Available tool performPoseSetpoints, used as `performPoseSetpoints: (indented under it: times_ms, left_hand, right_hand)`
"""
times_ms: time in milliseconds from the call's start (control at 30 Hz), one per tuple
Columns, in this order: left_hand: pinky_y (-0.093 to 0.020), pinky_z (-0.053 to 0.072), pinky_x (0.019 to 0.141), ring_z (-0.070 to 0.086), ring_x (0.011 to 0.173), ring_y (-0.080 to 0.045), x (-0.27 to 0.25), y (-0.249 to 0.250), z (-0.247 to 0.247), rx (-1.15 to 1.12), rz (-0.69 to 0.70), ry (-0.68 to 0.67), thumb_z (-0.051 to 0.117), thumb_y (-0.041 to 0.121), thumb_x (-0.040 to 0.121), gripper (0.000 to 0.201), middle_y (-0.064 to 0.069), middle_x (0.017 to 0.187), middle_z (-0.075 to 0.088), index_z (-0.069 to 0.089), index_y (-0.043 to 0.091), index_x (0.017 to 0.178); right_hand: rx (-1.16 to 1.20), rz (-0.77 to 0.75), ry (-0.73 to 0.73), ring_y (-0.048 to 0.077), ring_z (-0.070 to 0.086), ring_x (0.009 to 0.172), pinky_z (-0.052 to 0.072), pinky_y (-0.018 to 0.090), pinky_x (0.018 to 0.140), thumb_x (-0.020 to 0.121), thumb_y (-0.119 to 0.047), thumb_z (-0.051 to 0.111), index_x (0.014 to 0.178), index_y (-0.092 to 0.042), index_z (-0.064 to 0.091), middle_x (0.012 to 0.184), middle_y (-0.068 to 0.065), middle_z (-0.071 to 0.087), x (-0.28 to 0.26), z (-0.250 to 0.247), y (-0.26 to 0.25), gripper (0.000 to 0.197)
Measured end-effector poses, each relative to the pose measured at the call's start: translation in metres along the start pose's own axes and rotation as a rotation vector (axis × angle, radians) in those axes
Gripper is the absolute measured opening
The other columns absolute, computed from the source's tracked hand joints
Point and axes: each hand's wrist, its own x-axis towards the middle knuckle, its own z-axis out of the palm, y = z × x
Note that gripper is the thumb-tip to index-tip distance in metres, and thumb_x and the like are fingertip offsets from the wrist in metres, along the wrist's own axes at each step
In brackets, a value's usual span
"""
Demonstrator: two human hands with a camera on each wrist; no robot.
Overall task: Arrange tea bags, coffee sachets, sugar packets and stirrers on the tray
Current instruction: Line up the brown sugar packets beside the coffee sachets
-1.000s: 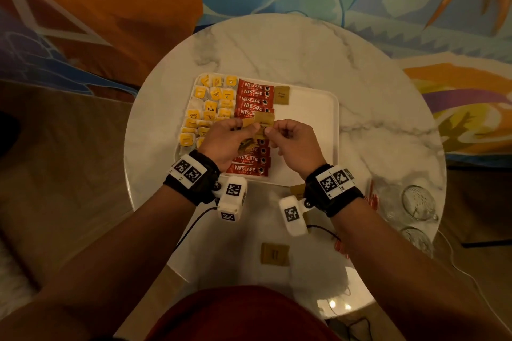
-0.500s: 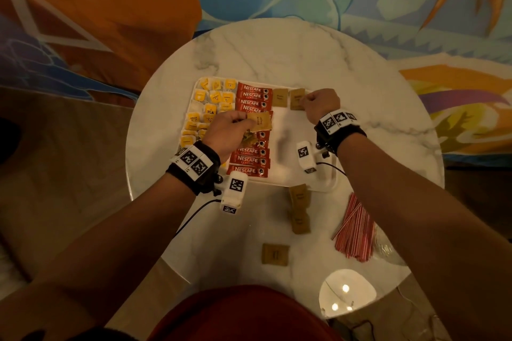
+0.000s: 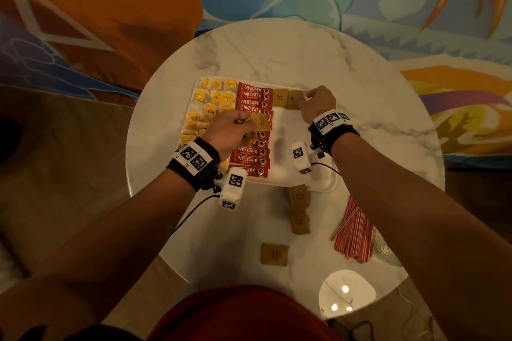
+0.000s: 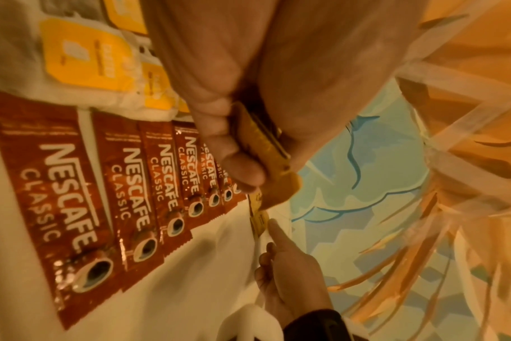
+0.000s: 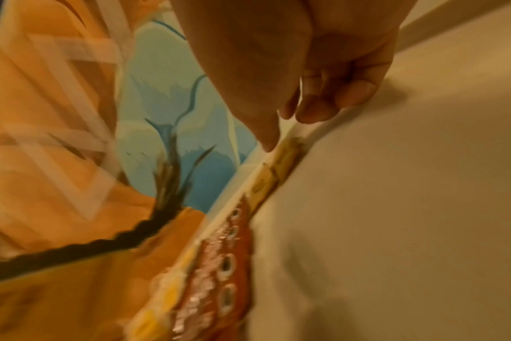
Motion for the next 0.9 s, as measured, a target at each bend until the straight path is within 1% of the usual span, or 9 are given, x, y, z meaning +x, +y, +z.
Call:
performPoseSetpoints:
  times_ms: [100,200,267,333,400,600,733,800,900]
  left_hand:
    - [-0.023,0.058,0.065,0.072,0.079,-0.013,0.005,-0.001,-0.004,0.059,0.024,-0.024,0.068,0.010,0.094,0.024,-0.010,0.110,0.071,0.069,0.006,0.118]
    - [-0.034,0.062,0.079,0.073,0.092,-0.021,0.011,0.000,-0.008,0.179,0.072,-0.045,0.070,0.016,0.094,0.023,-0.011,0.113,0.072,0.071,0.011,0.116]
    - [-0.039,0.060,0.088,0.072,0.097,-0.023,0.014,0.003,-0.011,0.252,0.118,-0.051,0.071,0.020,0.093,0.020,-0.007,0.109,0.074,0.074,0.015,0.112]
    - [-0.038,0.060,0.087,0.073,0.095,-0.022,0.015,0.008,-0.011,0.286,0.154,-0.068,0.070,0.018,0.093,0.014,-0.005,0.102,0.076,0.076,0.018,0.106]
    - [-0.040,0.061,0.086,0.073,0.094,-0.025,0.018,0.012,-0.012,0.311,0.183,-0.070,0.070,0.016,0.093,0.013,-0.007,0.098,0.077,0.078,0.018,0.104]
    - [-0.037,0.061,0.085,0.072,0.095,-0.021,0.025,0.019,-0.009,0.204,0.158,-0.037,0.070,0.015,0.093,0.012,-0.005,0.105,0.074,0.077,0.018,0.102]
    - [-0.028,0.060,0.073,0.071,0.081,-0.016,0.022,0.022,-0.008,-0.083,-0.024,-0.080,0.067,0.005,0.093,0.017,-0.006,0.097,0.072,0.071,0.011,0.108]
    - [-0.027,0.059,0.069,0.070,0.084,-0.019,0.019,0.022,-0.008,-0.243,-0.079,-0.125,0.061,0.000,0.092,0.023,-0.005,0.092,0.071,0.068,0.008,0.112]
    - [-0.029,0.060,0.069,0.066,0.090,-0.023,0.018,0.018,-0.011,-0.425,-0.128,-0.175,0.043,-0.009,0.089,0.035,-0.007,0.095,0.065,0.063,0.005,0.114]
  right_hand:
    - [0.130,-0.133,-0.006,0.004,0.059,0.074,0.045,0.008,0.064,0.092,-0.039,0.065,0.104,-0.021,0.064,0.092,-0.009,0.063,-0.018,-0.006,-0.009,0.021]
    - [0.279,-0.365,-0.236,-0.002,0.062,0.076,0.051,0.017,0.074,0.094,-0.025,0.065,0.100,-0.022,0.072,0.093,-0.013,0.069,-0.042,-0.012,-0.021,0.010]
    - [0.253,-0.467,-0.381,-0.010,0.062,0.077,0.047,0.011,0.074,0.096,-0.023,0.064,0.110,-0.023,0.074,0.101,-0.016,0.069,-0.053,-0.015,-0.022,0.018]
    - [0.201,-0.519,-0.429,-0.017,0.060,0.075,0.042,0.004,0.070,0.096,-0.024,0.064,0.114,-0.025,0.075,0.101,-0.019,0.068,-0.061,-0.015,-0.019,0.021]
    - [0.195,-0.539,-0.426,-0.016,0.060,0.076,0.042,0.008,0.072,0.094,-0.027,0.066,0.109,-0.030,0.076,0.096,-0.022,0.070,-0.064,-0.015,-0.015,0.018]
    - [0.235,-0.458,-0.287,-0.001,0.063,0.080,0.046,0.020,0.075,0.091,-0.029,0.070,0.094,-0.026,0.080,0.084,-0.017,0.070,-0.058,-0.015,-0.014,0.010]
    - [0.265,-0.173,-0.155,0.020,0.071,0.079,0.059,0.036,0.075,0.090,-0.026,0.068,0.076,-0.026,0.075,0.080,-0.004,0.074,-0.039,-0.008,-0.010,0.016]
    - [0.261,-0.055,-0.167,0.023,0.072,0.082,0.060,0.040,0.080,0.089,-0.024,0.068,0.077,-0.024,0.077,0.087,0.000,0.076,-0.033,-0.001,-0.006,0.015]
    - [0.169,-0.036,-0.194,0.023,0.071,0.084,0.060,0.039,0.081,0.090,-0.025,0.067,0.089,-0.016,0.080,0.091,0.004,0.076,-0.032,0.007,-0.005,0.016]
